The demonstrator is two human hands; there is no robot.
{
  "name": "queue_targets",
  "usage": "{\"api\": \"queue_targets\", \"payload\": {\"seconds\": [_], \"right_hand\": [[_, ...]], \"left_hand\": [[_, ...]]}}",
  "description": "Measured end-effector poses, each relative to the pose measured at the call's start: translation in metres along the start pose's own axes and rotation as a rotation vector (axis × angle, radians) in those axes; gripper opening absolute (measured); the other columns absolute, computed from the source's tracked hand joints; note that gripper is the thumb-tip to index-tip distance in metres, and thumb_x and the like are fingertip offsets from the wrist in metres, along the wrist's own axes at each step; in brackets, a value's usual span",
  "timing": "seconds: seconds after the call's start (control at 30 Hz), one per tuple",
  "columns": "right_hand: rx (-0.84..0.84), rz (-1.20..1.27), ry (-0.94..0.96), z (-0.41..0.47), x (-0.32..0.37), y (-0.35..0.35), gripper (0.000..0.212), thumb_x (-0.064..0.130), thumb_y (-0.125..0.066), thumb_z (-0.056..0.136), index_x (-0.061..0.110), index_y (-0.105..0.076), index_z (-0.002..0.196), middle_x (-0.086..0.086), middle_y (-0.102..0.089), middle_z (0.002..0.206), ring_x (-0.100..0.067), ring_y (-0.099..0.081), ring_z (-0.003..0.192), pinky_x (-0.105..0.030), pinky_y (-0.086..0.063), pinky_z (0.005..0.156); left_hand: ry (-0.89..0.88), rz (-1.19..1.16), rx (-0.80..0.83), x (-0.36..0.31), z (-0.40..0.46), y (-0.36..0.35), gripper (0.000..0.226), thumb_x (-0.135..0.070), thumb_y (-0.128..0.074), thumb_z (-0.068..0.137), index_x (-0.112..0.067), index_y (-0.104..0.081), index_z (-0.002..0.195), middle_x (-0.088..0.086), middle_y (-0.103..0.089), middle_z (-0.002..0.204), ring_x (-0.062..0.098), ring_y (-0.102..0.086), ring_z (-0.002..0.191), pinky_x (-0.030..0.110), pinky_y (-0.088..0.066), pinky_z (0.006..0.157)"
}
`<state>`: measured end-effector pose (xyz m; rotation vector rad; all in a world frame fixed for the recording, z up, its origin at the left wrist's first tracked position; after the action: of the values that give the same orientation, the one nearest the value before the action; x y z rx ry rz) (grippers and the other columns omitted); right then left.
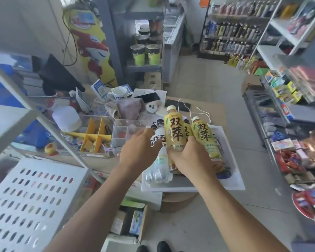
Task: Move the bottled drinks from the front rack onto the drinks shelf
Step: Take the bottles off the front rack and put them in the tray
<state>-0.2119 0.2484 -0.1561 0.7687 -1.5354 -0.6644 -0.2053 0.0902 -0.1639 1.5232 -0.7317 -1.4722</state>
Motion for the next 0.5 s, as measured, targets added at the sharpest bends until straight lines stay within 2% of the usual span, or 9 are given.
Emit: {"api": "queue_targets", "payload": {"seconds": [0.1,0.23,0.5], "right_hand": [[-0.054,-0.169,0.025,0.01,0.005,-0.011,0.055,0.052,-0.065,0.082,0.008,-0.051,0.111,-0.005,-0.061,0.101,-0.027,-0.06,0.089,-0.033,-0.047,0.068],[-0.039,-0.304,0.006,0.012,0.009,-0.03,0.068,0.055,-0.063,0.086,0.001,-0.049,0.124,-0.013,-0.056,0.121,-0.031,-0.053,0.11,-0.037,-0.046,0.08],[-0.072,-0.367,-0.007,0.012,0.012,-0.036,0.073,0.061,-0.061,0.085,0.006,-0.043,0.13,-0.012,-0.051,0.129,-0.029,-0.048,0.117,-0.038,-0.047,0.084]], "left_hand": [[-0.019,0.089,0.067,0.014,0.002,-0.009,0.039,-0.048,-0.047,0.097,-0.021,-0.053,0.125,-0.001,-0.062,0.12,0.022,-0.062,0.102,0.041,-0.056,0.076],[-0.027,0.085,0.099,0.032,0.002,-0.017,0.04,-0.049,-0.047,0.096,-0.022,-0.053,0.125,-0.003,-0.062,0.123,0.02,-0.062,0.107,0.041,-0.056,0.077],[-0.015,0.093,0.153,0.053,0.002,-0.023,0.041,-0.05,-0.045,0.096,-0.024,-0.05,0.127,-0.003,-0.064,0.122,0.022,-0.064,0.104,0.043,-0.057,0.079]]}}
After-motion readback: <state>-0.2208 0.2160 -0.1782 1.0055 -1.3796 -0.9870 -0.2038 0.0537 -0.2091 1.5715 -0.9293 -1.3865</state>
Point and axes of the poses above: each hand's wrist, its own z-axis towards the middle knuckle, its own y-axis out of the back of the hand, x = y × z, the point moved 1 cm from there along z, towards the middle knuckle
